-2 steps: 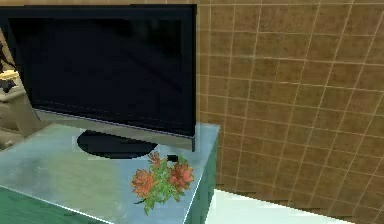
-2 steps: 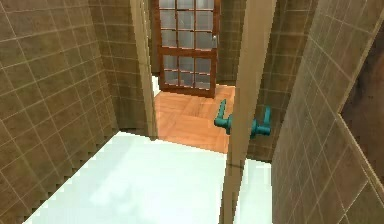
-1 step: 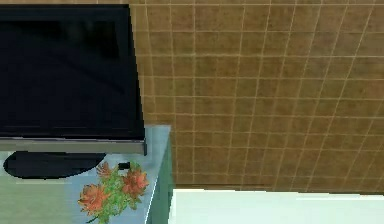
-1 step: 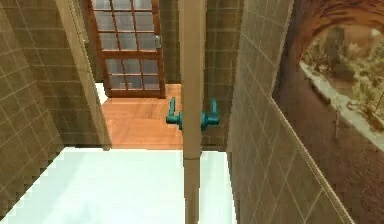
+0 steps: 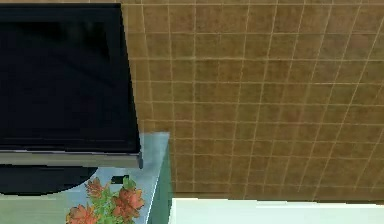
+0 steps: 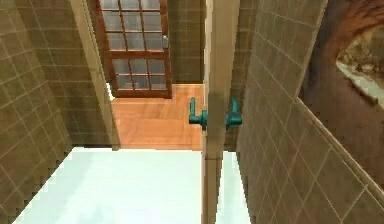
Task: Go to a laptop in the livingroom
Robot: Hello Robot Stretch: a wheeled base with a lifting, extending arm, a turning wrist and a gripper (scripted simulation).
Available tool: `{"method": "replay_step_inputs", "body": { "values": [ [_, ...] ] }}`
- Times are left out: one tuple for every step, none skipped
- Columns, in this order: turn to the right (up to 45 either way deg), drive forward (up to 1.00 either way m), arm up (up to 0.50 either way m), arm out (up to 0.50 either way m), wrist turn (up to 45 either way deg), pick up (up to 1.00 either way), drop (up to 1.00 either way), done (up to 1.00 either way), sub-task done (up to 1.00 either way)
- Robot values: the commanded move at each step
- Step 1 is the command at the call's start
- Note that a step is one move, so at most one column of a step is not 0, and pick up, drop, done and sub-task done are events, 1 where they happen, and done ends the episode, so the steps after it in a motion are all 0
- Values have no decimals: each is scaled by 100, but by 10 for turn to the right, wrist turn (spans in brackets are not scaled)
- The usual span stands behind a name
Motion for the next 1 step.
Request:
{"method": "replay_step_inputs", "body": {
  "values": [
    [-450,0,0,0,0,0,0,0,0]
  ]
}}
